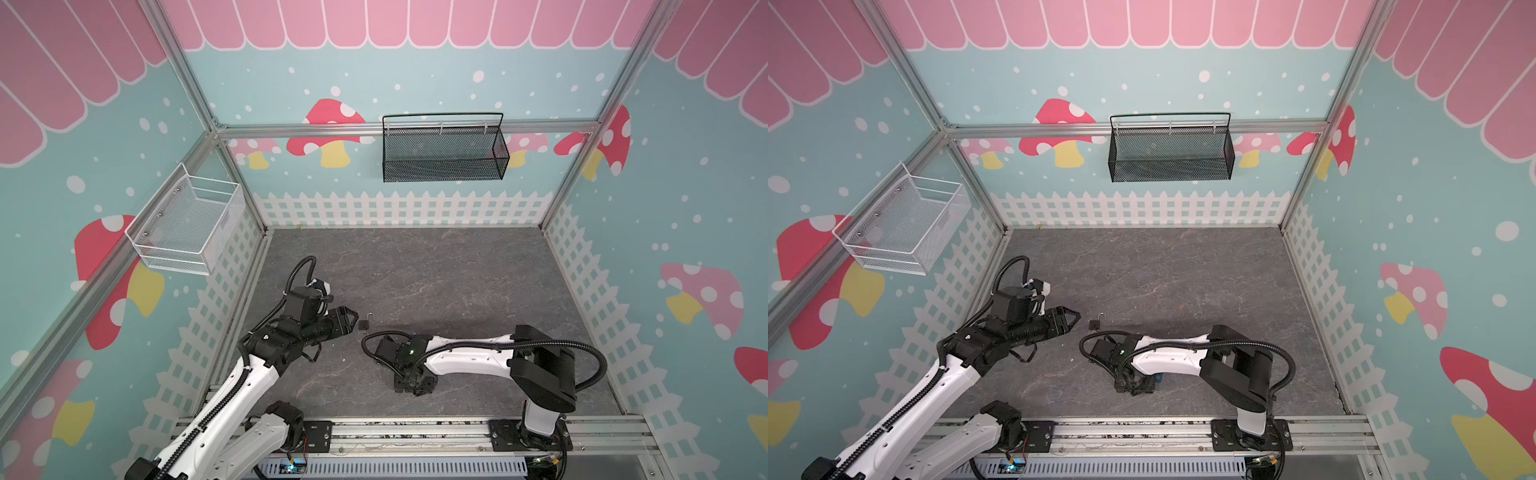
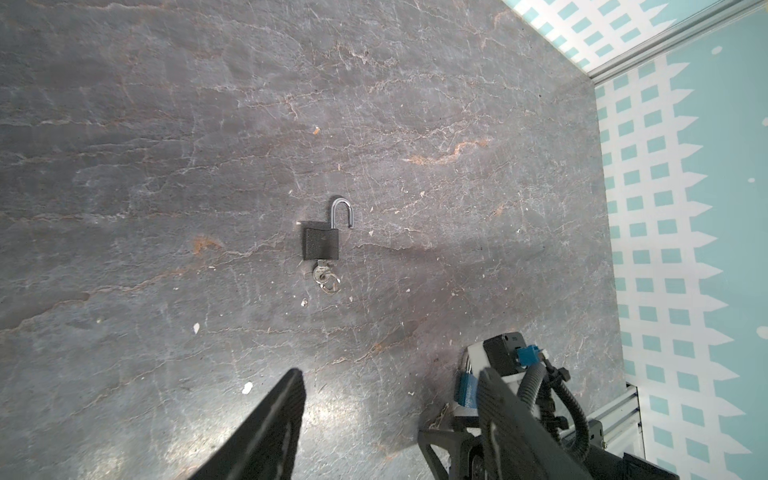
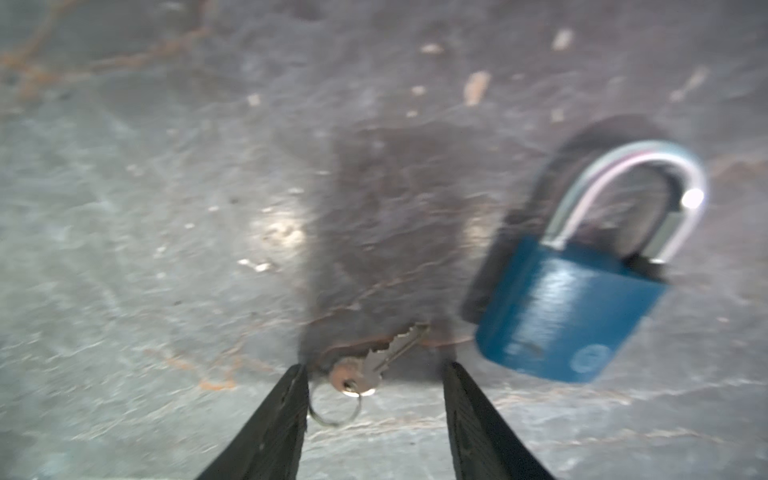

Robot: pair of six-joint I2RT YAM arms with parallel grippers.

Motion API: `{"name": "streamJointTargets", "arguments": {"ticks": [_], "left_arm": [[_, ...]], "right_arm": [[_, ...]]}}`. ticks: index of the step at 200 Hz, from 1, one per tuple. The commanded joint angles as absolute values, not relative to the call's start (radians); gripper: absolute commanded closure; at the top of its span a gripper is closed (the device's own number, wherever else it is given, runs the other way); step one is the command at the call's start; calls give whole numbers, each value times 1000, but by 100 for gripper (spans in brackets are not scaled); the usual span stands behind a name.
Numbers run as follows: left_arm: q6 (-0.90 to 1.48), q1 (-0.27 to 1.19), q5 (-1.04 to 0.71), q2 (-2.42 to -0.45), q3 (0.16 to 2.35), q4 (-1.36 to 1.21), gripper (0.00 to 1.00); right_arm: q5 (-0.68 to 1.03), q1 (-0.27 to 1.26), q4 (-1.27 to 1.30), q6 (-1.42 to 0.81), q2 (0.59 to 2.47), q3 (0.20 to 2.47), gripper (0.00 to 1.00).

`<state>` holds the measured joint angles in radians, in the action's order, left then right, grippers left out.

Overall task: Unlock with the key
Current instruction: 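Lower the right gripper to the silver key beside the blue padlock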

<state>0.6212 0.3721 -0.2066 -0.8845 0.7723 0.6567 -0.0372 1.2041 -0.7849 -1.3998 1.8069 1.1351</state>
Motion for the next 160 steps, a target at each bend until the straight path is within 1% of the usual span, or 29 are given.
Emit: {"name": "streamJointTargets", "arguments": {"ticks": [1, 28, 67, 90, 105, 115, 133, 160], "left_arm": [[629, 366, -227, -873, 761, 628, 35], [644, 366, -242, -880, 751, 618, 35], [670, 367, -259, -864, 735, 608, 35], [680, 367, -253, -852, 733, 605, 35], [685, 366, -250, -847, 735, 602, 35], [686, 366, -247, -844, 734, 599, 35], [688, 366, -252, -846, 739, 597, 35], [687, 365, -256, -846, 741, 597, 35]], "right_arm": [[-68, 1207, -863, -1419, 1794, 1117, 46], [-40, 1207, -854, -1390, 1766, 1064, 47], [-10, 1200, -825, -1360, 1676, 965, 49], [17, 1203, -794, -1328, 1657, 969, 51], [45, 1202, -736, -1314, 1645, 973, 54], [60, 1203, -697, -1310, 1640, 970, 54], [49, 1197, -695, -1316, 1645, 968, 54], [40, 1175, -697, -1321, 1635, 953, 58]]}}
